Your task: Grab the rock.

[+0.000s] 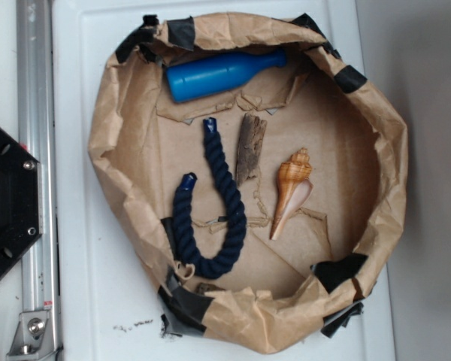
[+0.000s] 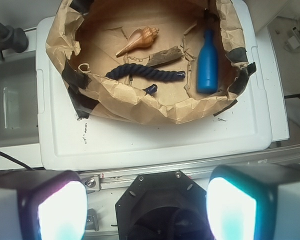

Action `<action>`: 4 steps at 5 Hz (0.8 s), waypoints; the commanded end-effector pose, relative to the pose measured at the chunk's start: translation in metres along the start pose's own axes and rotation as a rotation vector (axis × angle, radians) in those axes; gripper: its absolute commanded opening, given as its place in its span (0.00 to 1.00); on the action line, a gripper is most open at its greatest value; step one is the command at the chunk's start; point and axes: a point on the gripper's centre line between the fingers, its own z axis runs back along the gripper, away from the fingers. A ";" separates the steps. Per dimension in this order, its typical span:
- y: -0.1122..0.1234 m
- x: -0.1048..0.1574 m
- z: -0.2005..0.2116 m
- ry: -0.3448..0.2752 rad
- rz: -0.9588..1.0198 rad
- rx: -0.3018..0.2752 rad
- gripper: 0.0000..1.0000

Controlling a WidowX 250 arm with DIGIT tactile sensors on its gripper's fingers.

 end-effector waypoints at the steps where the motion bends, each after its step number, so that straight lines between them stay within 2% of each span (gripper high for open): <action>1: 0.000 0.000 0.000 0.000 0.000 0.000 1.00; 2: 0.003 0.036 -0.020 0.065 0.104 -0.004 1.00; 4: -0.011 0.081 -0.057 0.120 0.467 -0.130 1.00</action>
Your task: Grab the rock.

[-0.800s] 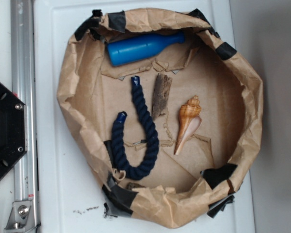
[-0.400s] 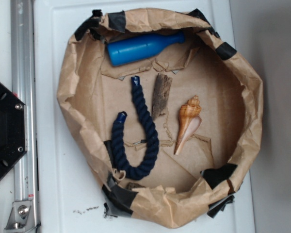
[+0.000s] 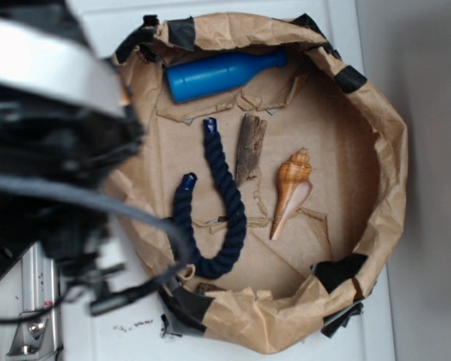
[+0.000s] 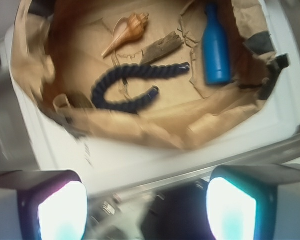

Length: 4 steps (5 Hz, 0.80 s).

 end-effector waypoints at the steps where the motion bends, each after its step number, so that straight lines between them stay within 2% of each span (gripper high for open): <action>1: -0.011 0.033 -0.030 0.116 0.455 -0.036 1.00; 2: -0.015 0.049 -0.047 0.174 0.595 -0.030 1.00; 4: -0.028 0.065 -0.075 0.201 0.595 -0.010 1.00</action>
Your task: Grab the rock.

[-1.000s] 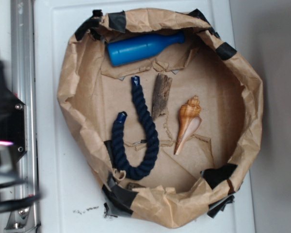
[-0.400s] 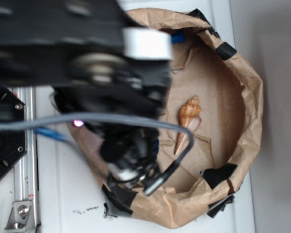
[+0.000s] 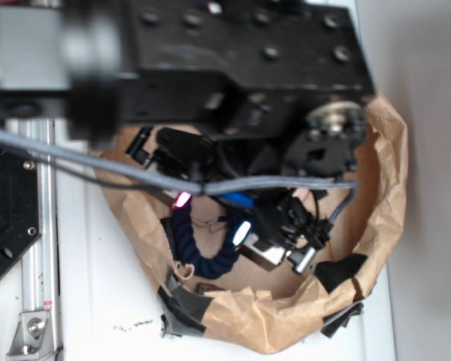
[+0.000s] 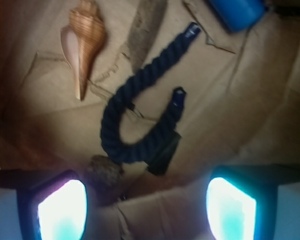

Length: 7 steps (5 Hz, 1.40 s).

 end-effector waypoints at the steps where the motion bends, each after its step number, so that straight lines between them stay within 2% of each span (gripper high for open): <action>1: -0.008 0.004 -0.012 -0.012 0.005 -0.044 1.00; 3: -0.009 -0.009 -0.022 0.043 0.007 -0.055 1.00; 4: -0.013 -0.015 -0.029 0.037 0.021 -0.077 1.00; 5: -0.023 -0.019 -0.039 -0.014 0.047 -0.103 1.00; 7: -0.024 -0.028 -0.067 0.027 0.043 -0.073 1.00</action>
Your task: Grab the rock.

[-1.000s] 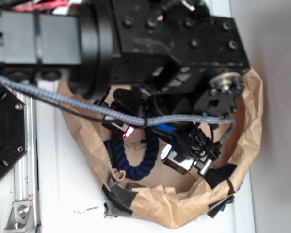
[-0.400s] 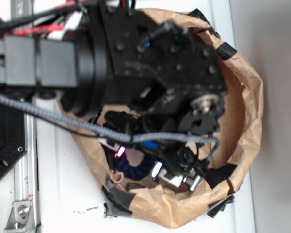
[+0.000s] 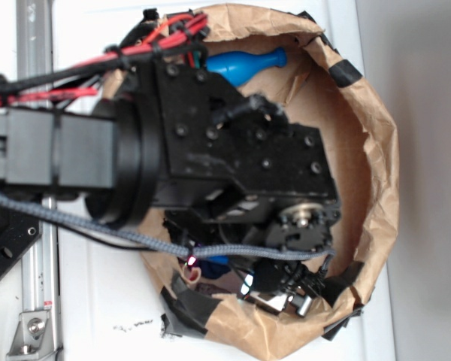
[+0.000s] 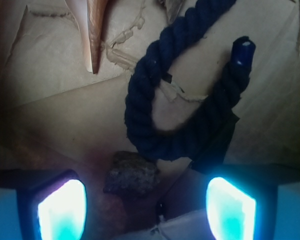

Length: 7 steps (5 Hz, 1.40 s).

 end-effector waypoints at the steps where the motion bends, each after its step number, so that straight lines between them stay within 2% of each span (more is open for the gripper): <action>1: 0.007 -0.019 -0.029 0.012 -0.062 -0.004 1.00; 2: 0.013 -0.031 -0.037 0.052 -0.060 0.002 1.00; 3: 0.007 -0.034 -0.042 0.065 -0.084 -0.099 1.00; 4: -0.006 -0.031 -0.046 0.016 -0.139 -0.201 1.00; 5: -0.018 -0.028 -0.049 -0.010 -0.178 -0.228 1.00; 6: -0.022 -0.024 -0.061 -0.005 -0.167 -0.191 1.00; 7: -0.014 -0.020 -0.077 0.032 -0.092 -0.133 0.00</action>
